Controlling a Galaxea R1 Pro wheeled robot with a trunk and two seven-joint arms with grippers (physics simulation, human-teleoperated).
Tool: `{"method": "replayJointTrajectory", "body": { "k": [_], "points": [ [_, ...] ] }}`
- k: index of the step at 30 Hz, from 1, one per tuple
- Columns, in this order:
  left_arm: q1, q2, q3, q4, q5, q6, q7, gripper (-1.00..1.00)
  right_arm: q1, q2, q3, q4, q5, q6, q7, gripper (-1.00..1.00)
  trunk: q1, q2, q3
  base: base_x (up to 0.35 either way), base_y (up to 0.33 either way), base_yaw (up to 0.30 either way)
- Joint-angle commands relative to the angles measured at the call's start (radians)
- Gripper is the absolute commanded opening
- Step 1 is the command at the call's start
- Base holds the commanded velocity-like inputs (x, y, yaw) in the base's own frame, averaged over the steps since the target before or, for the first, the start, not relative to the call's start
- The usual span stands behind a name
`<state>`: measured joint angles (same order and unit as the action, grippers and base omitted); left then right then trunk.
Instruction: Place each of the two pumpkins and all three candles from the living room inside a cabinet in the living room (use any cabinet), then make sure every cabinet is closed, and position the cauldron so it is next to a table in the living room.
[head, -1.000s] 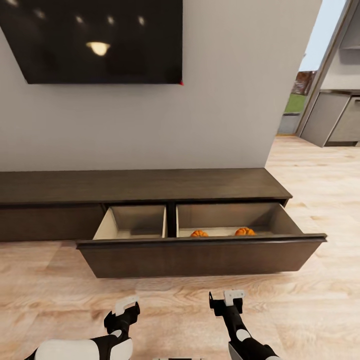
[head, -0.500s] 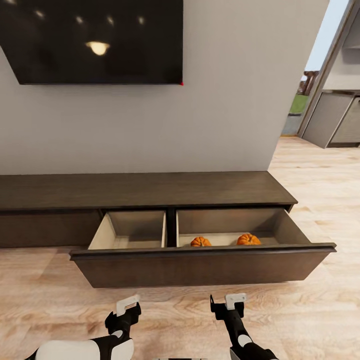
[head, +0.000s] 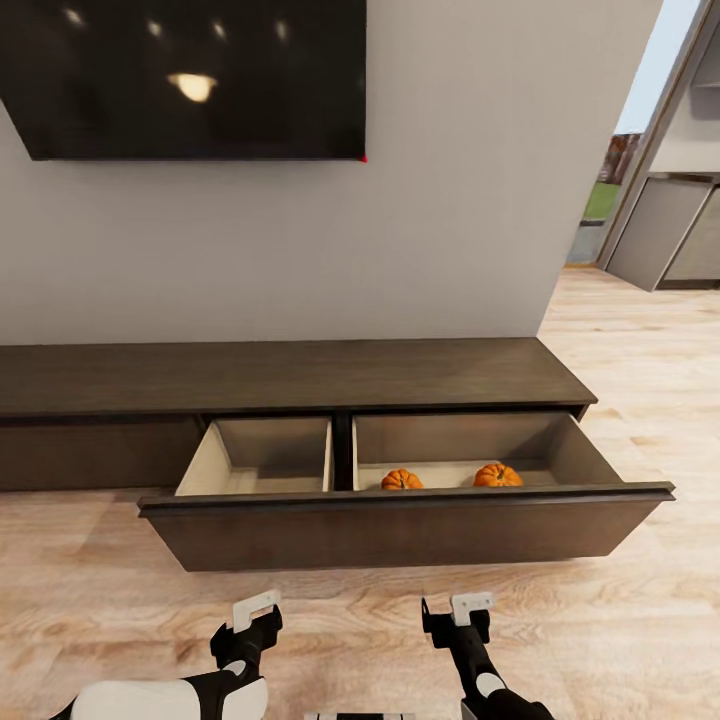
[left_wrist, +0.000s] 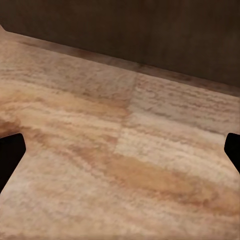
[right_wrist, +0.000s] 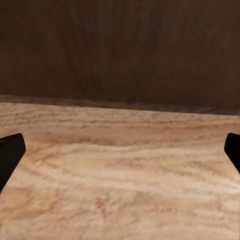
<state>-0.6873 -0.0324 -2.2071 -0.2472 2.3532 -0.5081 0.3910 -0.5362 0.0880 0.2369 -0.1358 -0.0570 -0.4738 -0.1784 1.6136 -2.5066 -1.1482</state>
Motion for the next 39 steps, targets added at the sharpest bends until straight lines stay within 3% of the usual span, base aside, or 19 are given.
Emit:
{"method": "replayJointTrajectory", "body": {
  "k": [1,13,39],
  "points": [
    [-0.001,0.000,-0.008,-0.003,0.003,-0.004,0.006,1.00,-0.001,0.000,0.009,0.001,-0.006,-0.004,-0.006,1.00,0.000,0.000,-0.001,0.000,0.000,0.000],
    [-0.001,0.001,-0.008,-0.003,0.003,-0.005,0.005,1.00,-0.001,0.001,0.013,-0.003,-0.004,-0.024,-0.004,1.00,0.000,0.000,-0.001,0.032,0.000,0.000],
    [-0.001,0.000,-0.008,-0.003,0.003,-0.006,0.005,1.00,-0.001,0.001,0.014,-0.002,0.001,-0.025,-0.004,1.00,0.000,0.000,-0.001,0.278,0.000,0.000]
  ]
}}
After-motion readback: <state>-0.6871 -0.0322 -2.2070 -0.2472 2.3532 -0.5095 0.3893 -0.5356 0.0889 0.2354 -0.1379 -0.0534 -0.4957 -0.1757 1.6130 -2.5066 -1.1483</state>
